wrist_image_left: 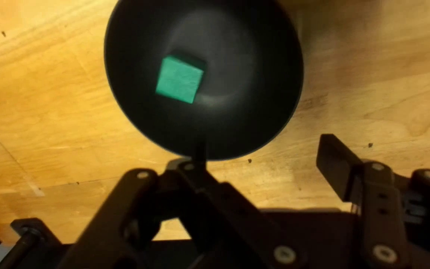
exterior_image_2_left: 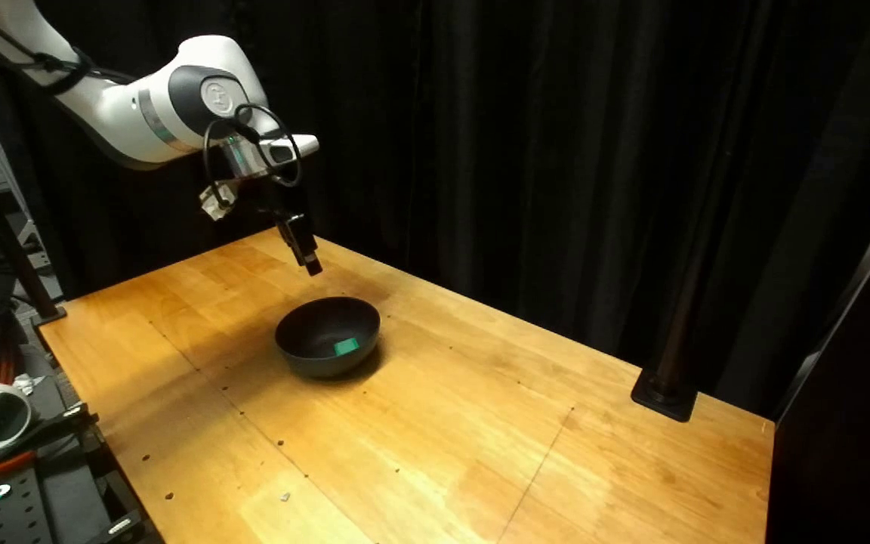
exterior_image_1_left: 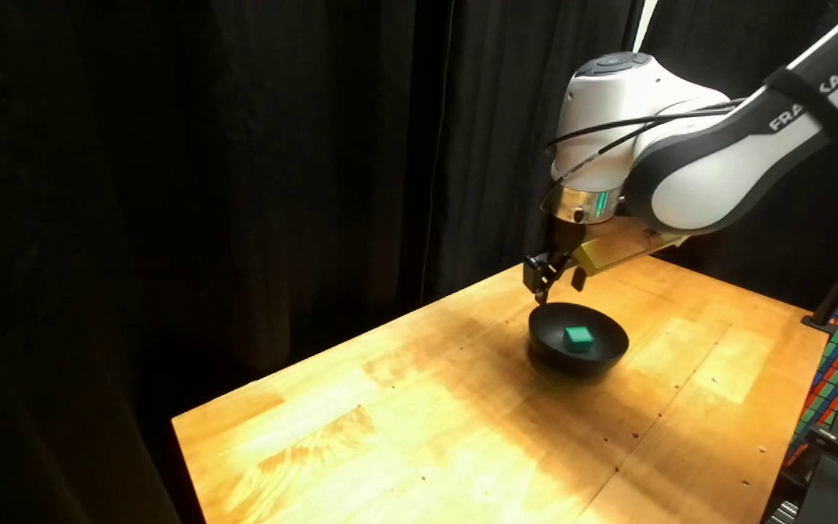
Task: Put the green cube in the black bowl
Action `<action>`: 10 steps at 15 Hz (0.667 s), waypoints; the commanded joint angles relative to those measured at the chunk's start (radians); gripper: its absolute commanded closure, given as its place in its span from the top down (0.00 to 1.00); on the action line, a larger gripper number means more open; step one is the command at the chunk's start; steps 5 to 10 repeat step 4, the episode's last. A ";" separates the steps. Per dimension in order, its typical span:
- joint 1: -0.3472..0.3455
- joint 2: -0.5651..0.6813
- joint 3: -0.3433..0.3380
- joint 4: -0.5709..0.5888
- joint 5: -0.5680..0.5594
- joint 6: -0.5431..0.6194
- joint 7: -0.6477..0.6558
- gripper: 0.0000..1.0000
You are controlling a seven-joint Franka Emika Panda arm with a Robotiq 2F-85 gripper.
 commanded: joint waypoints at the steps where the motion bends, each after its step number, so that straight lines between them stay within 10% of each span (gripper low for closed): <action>1: -0.144 -0.162 0.167 -0.095 0.235 -0.125 -0.255 1.00; 4: -0.205 -0.298 0.233 -0.155 0.436 -0.327 -0.436 1.00; 10: -0.205 -0.298 0.233 -0.155 0.436 -0.327 -0.436 1.00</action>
